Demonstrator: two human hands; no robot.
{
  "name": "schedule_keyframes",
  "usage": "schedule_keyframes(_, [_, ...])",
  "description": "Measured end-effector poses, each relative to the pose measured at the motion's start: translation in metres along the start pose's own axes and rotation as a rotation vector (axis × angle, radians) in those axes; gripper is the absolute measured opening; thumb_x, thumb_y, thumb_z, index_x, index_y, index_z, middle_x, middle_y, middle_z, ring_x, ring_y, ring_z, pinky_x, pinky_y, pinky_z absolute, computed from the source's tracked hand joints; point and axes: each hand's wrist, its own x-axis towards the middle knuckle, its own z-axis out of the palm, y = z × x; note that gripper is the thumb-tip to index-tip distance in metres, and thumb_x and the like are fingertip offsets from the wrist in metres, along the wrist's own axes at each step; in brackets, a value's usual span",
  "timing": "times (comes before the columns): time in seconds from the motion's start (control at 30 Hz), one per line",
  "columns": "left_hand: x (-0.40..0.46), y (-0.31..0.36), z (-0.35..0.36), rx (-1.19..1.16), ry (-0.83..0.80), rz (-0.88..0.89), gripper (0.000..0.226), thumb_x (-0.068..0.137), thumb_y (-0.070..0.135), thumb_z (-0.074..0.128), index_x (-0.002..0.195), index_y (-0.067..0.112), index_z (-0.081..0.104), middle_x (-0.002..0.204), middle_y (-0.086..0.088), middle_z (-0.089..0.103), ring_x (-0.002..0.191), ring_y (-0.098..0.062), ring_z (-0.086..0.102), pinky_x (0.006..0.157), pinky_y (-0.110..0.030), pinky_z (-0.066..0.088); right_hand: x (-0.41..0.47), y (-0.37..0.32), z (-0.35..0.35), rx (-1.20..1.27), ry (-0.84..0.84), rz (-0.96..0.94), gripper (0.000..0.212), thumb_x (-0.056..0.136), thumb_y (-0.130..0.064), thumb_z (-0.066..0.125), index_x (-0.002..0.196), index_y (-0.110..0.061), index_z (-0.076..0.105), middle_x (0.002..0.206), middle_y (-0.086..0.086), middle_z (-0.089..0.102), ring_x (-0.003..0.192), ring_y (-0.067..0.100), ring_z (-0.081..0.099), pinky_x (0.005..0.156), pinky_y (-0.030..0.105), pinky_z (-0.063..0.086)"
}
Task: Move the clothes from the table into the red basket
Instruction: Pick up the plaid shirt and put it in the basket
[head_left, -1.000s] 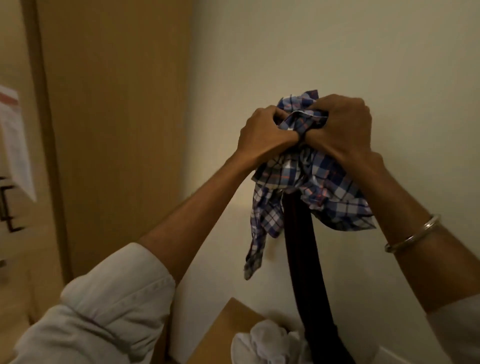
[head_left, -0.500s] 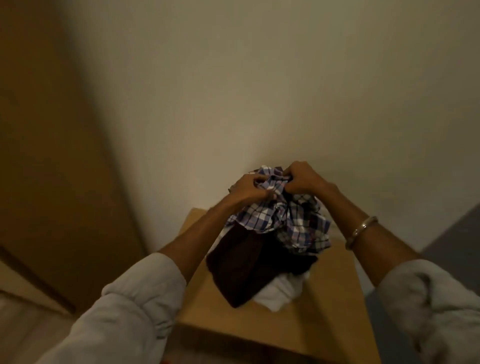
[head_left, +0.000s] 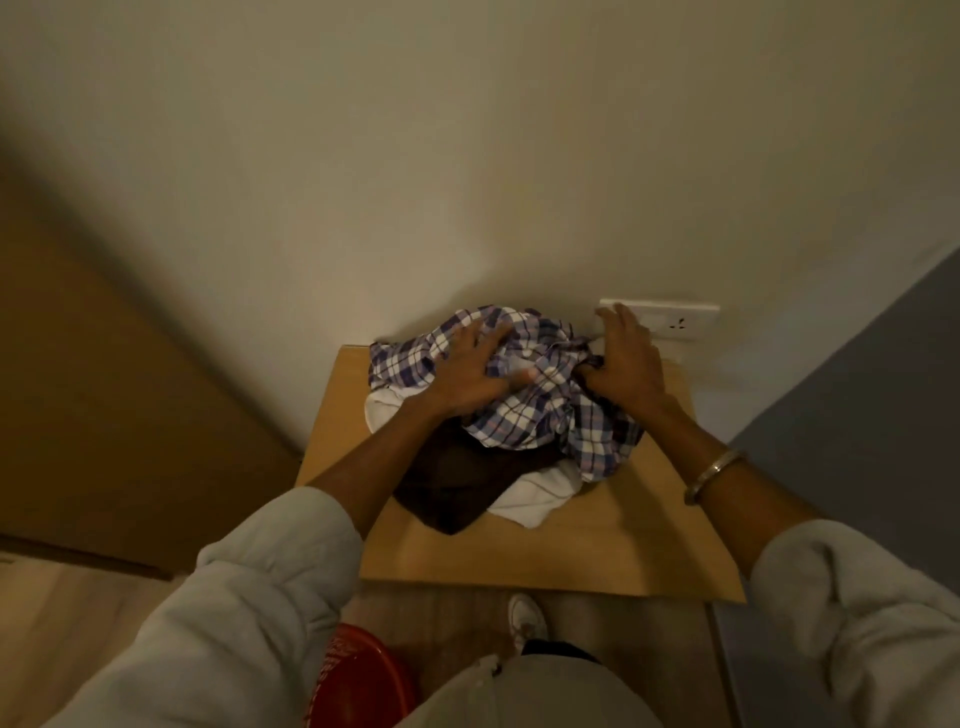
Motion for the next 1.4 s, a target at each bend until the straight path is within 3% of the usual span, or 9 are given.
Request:
schedule_keyframes(0.1, [0.023, 0.003, -0.011, 0.071, 0.152, -0.055, 0.069, 0.092, 0.073, 0.041, 0.152, 0.043, 0.025, 0.167, -0.006, 0.008, 0.153, -0.035, -0.003, 0.116, -0.07, 0.01, -0.015, 0.016, 0.006, 0.151, 0.131, 0.208, 0.087, 0.083, -0.057, 0.07, 0.148, -0.012, 0.032, 0.149, 0.017, 0.039, 0.131, 0.041, 0.043, 0.103, 0.053, 0.046])
schedule_keyframes(0.2, [0.048, -0.002, -0.019, 0.193, 0.08, -0.107, 0.1, 0.072, 0.094, 0.033, 0.155, 0.041, 0.016, 0.166, -0.012, 0.009, 0.152, -0.039, -0.001, 0.116, -0.071, 0.005, -0.037, 0.024, 0.021, 0.293, 0.053, 0.296, 0.089, 0.087, -0.072, 0.056, 0.15, -0.015, 0.03, 0.152, 0.016, 0.039, 0.134, 0.04, 0.044, 0.106, 0.052, 0.045])
schedule_keyframes(0.3, [0.066, 0.004, -0.012, 0.171, -0.017, -0.19, 0.113, 0.068, 0.084, 0.062, 0.156, 0.04, 0.007, 0.163, -0.021, 0.016, 0.147, -0.044, 0.022, 0.117, -0.063, 0.024, -0.049, 0.027, 0.038, 0.403, -0.224, 0.292, 0.103, 0.08, -0.075, 0.062, 0.158, -0.029, 0.013, 0.166, 0.013, 0.015, 0.148, 0.038, 0.025, 0.116, 0.057, 0.031])
schedule_keyframes(0.37, [0.068, 0.012, -0.004, 0.139, -0.017, -0.158, 0.096, 0.075, 0.055, 0.08, 0.153, 0.027, 0.031, 0.149, -0.02, 0.047, 0.13, -0.038, 0.05, 0.107, -0.05, 0.045, -0.049, 0.03, 0.044, 0.409, -0.262, 0.237, 0.098, 0.078, -0.064, 0.074, 0.156, -0.031, 0.024, 0.162, 0.013, 0.028, 0.147, 0.035, 0.03, 0.114, 0.052, 0.035])
schedule_keyframes(0.47, [0.063, 0.017, 0.01, 0.243, 0.093, -0.069, 0.042, 0.079, 0.013, 0.077, 0.121, 0.011, 0.072, 0.112, -0.018, 0.074, 0.092, -0.035, 0.069, 0.087, -0.041, 0.058, -0.047, 0.03, 0.042, 0.347, -0.133, 0.212, 0.041, 0.079, -0.035, 0.083, 0.112, -0.013, 0.073, 0.112, 0.016, 0.073, 0.104, 0.034, 0.068, 0.076, 0.031, 0.05])
schedule_keyframes(0.53, [0.057, 0.022, 0.011, 0.231, 0.154, -0.061, 0.034, 0.078, 0.004, 0.071, 0.111, 0.01, 0.076, 0.105, -0.017, 0.076, 0.083, -0.034, 0.07, 0.079, -0.036, 0.059, -0.044, 0.024, 0.03, 0.298, -0.044, 0.233, 0.016, 0.081, -0.019, 0.079, 0.072, -0.009, 0.07, 0.083, 0.022, 0.074, 0.079, 0.035, 0.07, 0.059, 0.027, 0.039])
schedule_keyframes(0.6, [0.052, 0.032, 0.0, 0.18, 0.216, -0.048, 0.031, 0.078, 0.003, 0.069, 0.108, 0.01, 0.077, 0.102, -0.016, 0.077, 0.077, -0.03, 0.07, 0.072, -0.03, 0.056, -0.039, 0.018, 0.009, 0.288, 0.054, 0.216, 0.031, 0.08, -0.009, 0.074, 0.056, -0.012, 0.054, 0.066, 0.022, 0.067, 0.062, 0.029, 0.064, 0.05, 0.024, 0.029])
schedule_keyframes(0.87, [0.046, 0.118, -0.113, -0.069, 0.639, 0.112, 0.027, 0.076, 0.018, 0.075, 0.102, 0.024, 0.08, 0.092, -0.002, 0.079, 0.074, -0.011, 0.07, 0.066, -0.018, 0.056, 0.009, -0.049, -0.137, 0.418, 0.513, -0.069, 0.055, 0.071, 0.001, 0.063, 0.046, -0.029, 0.024, 0.041, -0.009, 0.027, 0.042, -0.004, 0.022, 0.045, 0.025, 0.017])
schedule_keyframes(1.4, [-0.053, 0.254, -0.336, -0.278, 1.114, 0.378, 0.021, 0.067, 0.023, 0.069, 0.084, 0.024, 0.081, 0.077, 0.006, 0.076, 0.073, -0.006, 0.071, 0.068, -0.032, 0.062, 0.048, -0.253, -0.35, 0.497, 0.974, -0.564, 0.042, 0.073, -0.017, 0.073, 0.051, -0.013, 0.037, 0.046, 0.0, 0.032, 0.049, 0.006, 0.029, 0.046, 0.03, 0.019])
